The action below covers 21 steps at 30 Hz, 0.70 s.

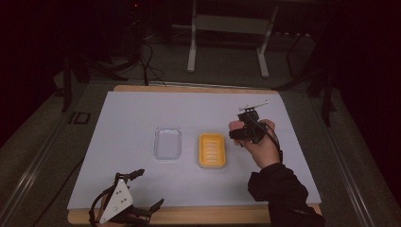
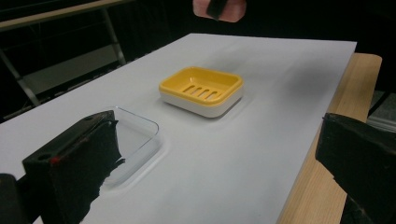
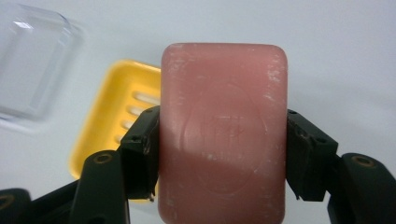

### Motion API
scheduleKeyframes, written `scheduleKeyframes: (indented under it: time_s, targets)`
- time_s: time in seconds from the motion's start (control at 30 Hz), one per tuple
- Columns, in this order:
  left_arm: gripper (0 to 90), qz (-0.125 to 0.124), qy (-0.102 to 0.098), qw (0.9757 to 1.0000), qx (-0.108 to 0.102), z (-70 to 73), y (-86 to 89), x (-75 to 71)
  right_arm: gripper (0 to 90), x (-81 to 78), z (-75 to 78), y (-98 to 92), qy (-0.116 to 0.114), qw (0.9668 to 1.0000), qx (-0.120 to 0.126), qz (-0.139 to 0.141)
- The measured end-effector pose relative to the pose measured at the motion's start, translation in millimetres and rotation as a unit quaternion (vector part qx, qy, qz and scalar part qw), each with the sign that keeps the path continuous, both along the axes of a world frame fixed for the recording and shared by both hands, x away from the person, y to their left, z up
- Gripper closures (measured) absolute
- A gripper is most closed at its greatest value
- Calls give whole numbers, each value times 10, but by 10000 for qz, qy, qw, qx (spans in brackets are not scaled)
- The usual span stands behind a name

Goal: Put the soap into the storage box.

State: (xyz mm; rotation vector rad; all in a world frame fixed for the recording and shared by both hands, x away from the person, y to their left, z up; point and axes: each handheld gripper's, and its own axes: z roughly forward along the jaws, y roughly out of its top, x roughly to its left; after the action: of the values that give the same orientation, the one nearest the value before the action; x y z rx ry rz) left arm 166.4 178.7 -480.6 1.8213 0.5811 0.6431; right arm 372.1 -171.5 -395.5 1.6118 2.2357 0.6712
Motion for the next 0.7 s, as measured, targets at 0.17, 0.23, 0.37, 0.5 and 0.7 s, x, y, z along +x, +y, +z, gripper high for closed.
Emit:
scheduleKeyframes:
  time_s: [0.17, 0.23, 0.37, 0.5, 0.7]
  targets:
    - [4, 4, -4, 10000, 6, 0, -2, 0, 376, -87, 45, 203, -259, 9996, 126, -76]
    - [4, 7, -4, 10000, 12, 0, -2, 0, 376, -123, 60, 288, -306, 9992, 220, -96]
    - [4, 18, -8, 10000, 4, 1, 0, 0, 376, -195, 71, 415, -402, 9980, 458, -152]
    - [4, 9, -9, 10000, 9, 2, -2, -3, 376, -247, 54, 525, -442, 9971, 575, -208]
    - [4, 4, -19, 10000, -7, 4, -1, -4, 377, -281, -32, 605, -466, 9949, 800, -407]
